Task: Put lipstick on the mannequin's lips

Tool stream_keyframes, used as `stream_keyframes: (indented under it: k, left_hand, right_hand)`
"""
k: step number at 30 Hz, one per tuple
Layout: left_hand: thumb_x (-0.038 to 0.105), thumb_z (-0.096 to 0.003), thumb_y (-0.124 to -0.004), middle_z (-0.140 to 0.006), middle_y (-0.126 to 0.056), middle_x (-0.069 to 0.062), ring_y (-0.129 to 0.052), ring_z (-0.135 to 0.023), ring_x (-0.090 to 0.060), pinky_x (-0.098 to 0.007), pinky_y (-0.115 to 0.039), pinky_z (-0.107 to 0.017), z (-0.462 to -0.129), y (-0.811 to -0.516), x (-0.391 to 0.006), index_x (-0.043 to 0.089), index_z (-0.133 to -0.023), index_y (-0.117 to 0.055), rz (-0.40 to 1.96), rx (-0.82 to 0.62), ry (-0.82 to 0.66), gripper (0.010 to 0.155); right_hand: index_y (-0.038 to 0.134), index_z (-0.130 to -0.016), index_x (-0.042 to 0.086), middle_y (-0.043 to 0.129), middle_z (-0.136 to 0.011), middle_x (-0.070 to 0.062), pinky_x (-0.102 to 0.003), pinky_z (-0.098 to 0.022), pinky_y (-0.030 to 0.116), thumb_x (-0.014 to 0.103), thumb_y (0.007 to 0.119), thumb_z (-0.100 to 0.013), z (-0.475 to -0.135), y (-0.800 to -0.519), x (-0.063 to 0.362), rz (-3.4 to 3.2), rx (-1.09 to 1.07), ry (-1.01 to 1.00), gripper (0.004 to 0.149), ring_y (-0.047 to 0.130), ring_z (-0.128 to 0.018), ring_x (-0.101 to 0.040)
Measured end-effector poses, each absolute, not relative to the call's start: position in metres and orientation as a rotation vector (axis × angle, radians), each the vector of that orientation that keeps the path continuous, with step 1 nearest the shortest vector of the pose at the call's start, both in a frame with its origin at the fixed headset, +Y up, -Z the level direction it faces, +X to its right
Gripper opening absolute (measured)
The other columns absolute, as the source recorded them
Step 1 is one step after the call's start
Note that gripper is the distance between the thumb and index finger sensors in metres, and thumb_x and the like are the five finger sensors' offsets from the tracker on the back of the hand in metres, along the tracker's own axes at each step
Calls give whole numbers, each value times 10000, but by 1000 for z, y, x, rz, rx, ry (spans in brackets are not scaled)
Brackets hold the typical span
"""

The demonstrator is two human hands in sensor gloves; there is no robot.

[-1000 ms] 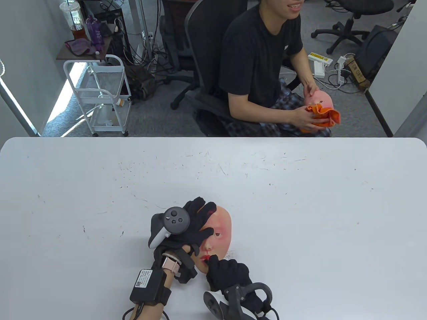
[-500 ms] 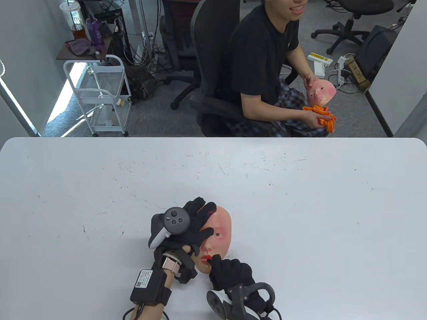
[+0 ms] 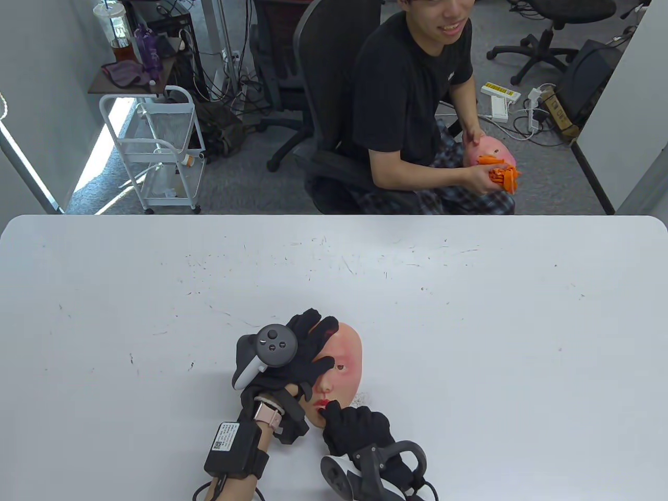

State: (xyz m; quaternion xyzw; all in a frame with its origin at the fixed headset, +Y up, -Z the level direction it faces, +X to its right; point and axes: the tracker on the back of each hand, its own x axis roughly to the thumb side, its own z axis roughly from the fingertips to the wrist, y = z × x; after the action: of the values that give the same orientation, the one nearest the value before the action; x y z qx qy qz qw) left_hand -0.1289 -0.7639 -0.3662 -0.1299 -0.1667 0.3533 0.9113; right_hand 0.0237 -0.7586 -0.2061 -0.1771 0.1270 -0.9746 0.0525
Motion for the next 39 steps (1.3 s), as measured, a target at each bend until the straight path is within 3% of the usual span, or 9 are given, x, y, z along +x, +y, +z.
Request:
stream_keyframes:
  k: [7, 13, 24, 30, 39]
  left_hand:
    - [419, -520, -782, -1246, -113, 60, -84, -1137, -295, -614, -284, -821, -366, -764, -129, 495, -1158, -363, 727, -268, -344, 767]
    - [419, -520, -781, -1246, -113, 59, -85, -1136, -295, -613, -282, -822, -366, -764, -129, 494, -1159, -365, 729, -268, -344, 766]
    - [419, -520, -780, -1246, -110, 61, -83, -1137, -294, -613, -281, -822, -366, -764, -129, 494, -1159, -363, 729, -266, -343, 766]
    - [420, -520, -780, -1246, -110, 60, -84, -1136, -294, -614, -281, -821, -366, -764, -129, 494, -1159, -364, 730, -268, -344, 766]
    - [421, -520, -780, -1246, -109, 61, -83, -1137, -292, -613, -280, -821, -366, -764, -129, 496, -1158, -363, 729, -268, -344, 766]
  right_hand:
    - [812, -889, 187, 921, -574, -7, -424, -463, 750, 443, 759, -464, -207, -757, 38, -2975, -448, 369, 499, 911, -554, -266]
    - [795, -902, 197, 913, -590, -1, -420, -476, 745, 446, 745, -474, -207, -759, 25, -2972, -563, 353, 498, 904, -571, -261]
    - [810, -890, 184, 920, -575, -8, -424, -466, 749, 441, 757, -466, -207, -757, 37, -2972, -453, 365, 499, 910, -557, -266]
    - [797, -900, 193, 914, -588, -1, -422, -475, 746, 445, 746, -472, -206, -758, 26, -2975, -559, 355, 499, 905, -570, -262]
    - [809, -891, 187, 920, -577, -6, -425, -467, 750, 443, 756, -465, -205, -756, 35, -2977, -503, 377, 499, 910, -559, -265]
